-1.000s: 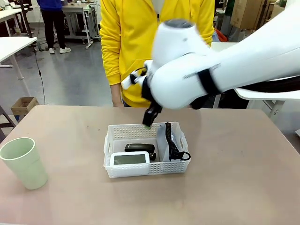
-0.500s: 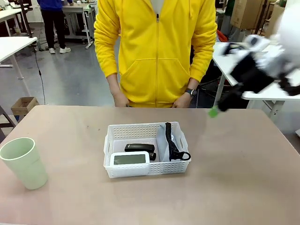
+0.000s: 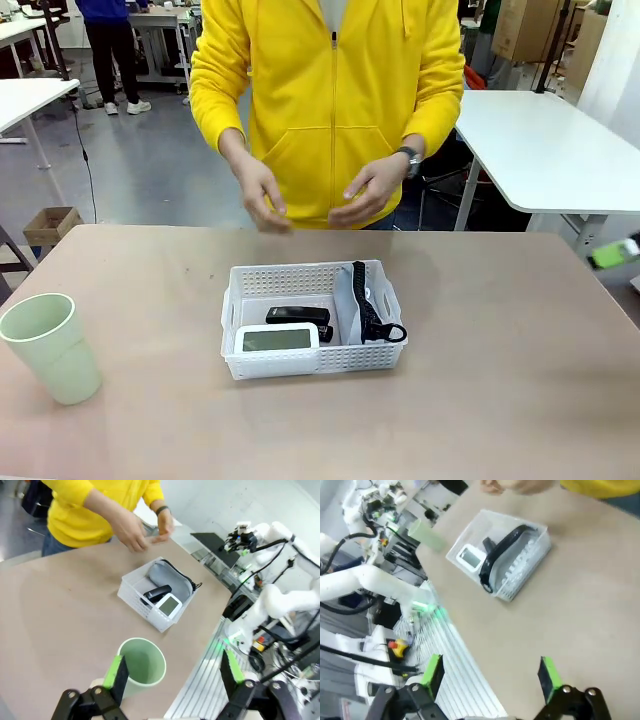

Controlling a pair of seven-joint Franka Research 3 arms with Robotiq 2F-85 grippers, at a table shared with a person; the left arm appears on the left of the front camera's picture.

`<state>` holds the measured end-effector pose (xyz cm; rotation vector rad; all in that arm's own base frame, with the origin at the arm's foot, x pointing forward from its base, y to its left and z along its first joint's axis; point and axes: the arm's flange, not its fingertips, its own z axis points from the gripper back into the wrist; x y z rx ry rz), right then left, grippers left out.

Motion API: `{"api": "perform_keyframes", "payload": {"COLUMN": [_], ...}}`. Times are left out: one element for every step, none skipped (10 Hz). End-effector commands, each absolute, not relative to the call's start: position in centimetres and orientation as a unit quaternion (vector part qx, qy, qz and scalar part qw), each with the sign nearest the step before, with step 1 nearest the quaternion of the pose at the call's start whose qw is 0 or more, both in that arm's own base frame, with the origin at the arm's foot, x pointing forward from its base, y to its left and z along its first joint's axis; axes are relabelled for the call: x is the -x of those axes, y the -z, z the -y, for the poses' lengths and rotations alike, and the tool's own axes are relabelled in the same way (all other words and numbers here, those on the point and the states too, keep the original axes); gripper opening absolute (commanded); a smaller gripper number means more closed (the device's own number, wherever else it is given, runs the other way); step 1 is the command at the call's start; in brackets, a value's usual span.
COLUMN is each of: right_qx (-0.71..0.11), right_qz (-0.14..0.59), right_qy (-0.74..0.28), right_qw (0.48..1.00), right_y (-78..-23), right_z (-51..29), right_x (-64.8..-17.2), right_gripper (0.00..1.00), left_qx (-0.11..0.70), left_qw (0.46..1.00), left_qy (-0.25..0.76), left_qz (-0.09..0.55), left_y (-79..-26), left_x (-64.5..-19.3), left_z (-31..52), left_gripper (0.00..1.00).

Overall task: Efficiently arrange items inside the basket to fit them all.
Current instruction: Pick up the Stapler and place it inside the Organizing basket.

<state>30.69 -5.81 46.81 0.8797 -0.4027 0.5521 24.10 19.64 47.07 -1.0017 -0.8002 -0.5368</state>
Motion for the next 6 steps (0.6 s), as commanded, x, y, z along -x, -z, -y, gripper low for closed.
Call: {"api": "perform_keyframes", "payload": {"right_qx": [-0.480,-0.498,-0.452,-0.452,-0.452,-0.452], "right_qz": [0.178,0.175,0.177,0.177,0.177,0.177], "right_qy": [-0.194,-0.168,-0.225,-0.225,-0.225,-0.225], "right_qw": [0.837,0.833,0.845,0.845,0.845,0.845], "right_y": [-40.4,-38.8,-44.7,-44.7,-44.7,-44.7], "right_z": [6.7,7.0,8.0,8.0,8.0,8.0], "right_x": [-28.3,-28.3,-30.4,-30.4,-30.4,-30.4], "right_gripper": [1.00,1.00,1.00,1.00,1.00,1.00], "left_qx": [0.463,0.463,0.463,0.463,0.463,0.463], "left_qw": [0.761,0.761,0.761,0.761,0.761,0.761], "left_qy": [0.253,0.253,0.253,0.253,0.253,0.253], "left_qz": [0.378,0.378,0.378,0.378,0.378,0.378], "left_y": [-47.3,-47.3,-47.3,-47.3,-47.3,-47.3], "left_x": [-24.1,-24.1,-24.1,-24.1,-24.1,-24.1], "left_z": [-19.6,-19.6,-19.6,-19.6,-19.6,-19.6], "left_gripper": [0.97,0.97,0.97,0.97,0.97,0.97]}}
